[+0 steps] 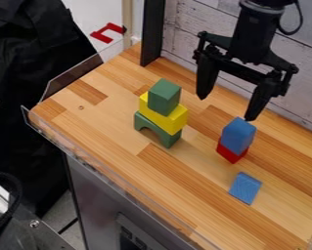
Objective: Put the blue cube on top of the green cube
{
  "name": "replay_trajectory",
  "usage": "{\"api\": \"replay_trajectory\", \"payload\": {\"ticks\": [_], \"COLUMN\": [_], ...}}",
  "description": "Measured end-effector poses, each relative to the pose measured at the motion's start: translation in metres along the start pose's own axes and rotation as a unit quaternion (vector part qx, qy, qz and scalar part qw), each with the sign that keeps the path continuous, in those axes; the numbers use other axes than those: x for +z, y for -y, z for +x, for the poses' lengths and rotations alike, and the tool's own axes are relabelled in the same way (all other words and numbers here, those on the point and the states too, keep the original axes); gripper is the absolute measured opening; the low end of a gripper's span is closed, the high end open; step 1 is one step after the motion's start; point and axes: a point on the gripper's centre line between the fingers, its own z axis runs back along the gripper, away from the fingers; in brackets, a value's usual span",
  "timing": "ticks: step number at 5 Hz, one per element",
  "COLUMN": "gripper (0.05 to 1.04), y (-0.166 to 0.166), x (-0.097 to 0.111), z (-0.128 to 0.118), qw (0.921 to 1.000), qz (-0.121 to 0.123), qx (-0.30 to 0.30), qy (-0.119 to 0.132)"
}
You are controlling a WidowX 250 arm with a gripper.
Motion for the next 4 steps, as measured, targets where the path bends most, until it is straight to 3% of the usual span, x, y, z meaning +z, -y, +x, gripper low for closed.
{"api": "replay_trajectory", "payload": {"ticks": [2, 4], "gripper": [0.999, 0.999], "y": [0.0048, 0.0087], "x": [-0.016, -0.0174], "z": [-0.0026, -0.0013], "qw": [0.9996, 0.9998], "qz": [0.008, 0.006], "qx": [-0.009, -0.005], "qy": [-0.026, -0.019]}}
